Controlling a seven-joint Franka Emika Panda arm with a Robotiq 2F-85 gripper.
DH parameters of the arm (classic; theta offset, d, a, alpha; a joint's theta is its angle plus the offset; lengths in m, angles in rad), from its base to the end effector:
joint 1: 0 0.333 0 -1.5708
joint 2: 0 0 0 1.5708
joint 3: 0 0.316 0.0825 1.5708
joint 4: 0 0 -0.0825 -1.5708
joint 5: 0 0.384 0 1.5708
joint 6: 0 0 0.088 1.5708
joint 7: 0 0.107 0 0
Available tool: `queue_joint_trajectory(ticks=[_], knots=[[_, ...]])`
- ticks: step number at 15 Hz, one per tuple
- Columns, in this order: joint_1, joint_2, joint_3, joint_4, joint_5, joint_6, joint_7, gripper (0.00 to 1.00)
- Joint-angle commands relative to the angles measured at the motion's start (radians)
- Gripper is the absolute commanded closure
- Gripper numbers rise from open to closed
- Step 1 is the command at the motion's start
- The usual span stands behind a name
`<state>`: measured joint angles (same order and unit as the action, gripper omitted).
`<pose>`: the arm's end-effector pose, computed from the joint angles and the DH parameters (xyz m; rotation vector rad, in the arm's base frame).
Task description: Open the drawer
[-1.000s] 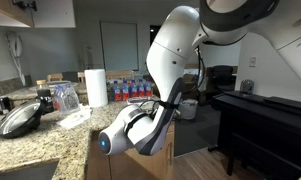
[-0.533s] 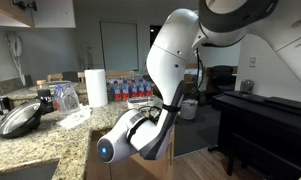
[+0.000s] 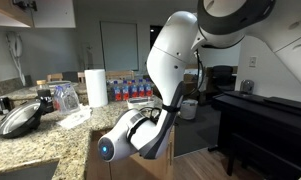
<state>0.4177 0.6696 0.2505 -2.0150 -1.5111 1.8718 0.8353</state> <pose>0.4775 0.2853 0.1148 1.8141 0.9160 0.3058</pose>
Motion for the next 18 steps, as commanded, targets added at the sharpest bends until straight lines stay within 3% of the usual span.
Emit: queue_joint_trajectory(ticks=[1, 5, 9, 18], knots=[[-0.002, 0.003, 0.018, 0.005, -0.007, -0.024, -0.025, 0.0], [0.025, 0.033, 0.007, -0.015, -0.055, -0.074, -0.029, 0.0], [0.011, 0.045, 0.001, -0.064, -0.158, -0.074, -0.029, 0.0], [-0.075, 0.051, -0.015, -0.139, -0.527, -0.052, -0.06, 0.0]])
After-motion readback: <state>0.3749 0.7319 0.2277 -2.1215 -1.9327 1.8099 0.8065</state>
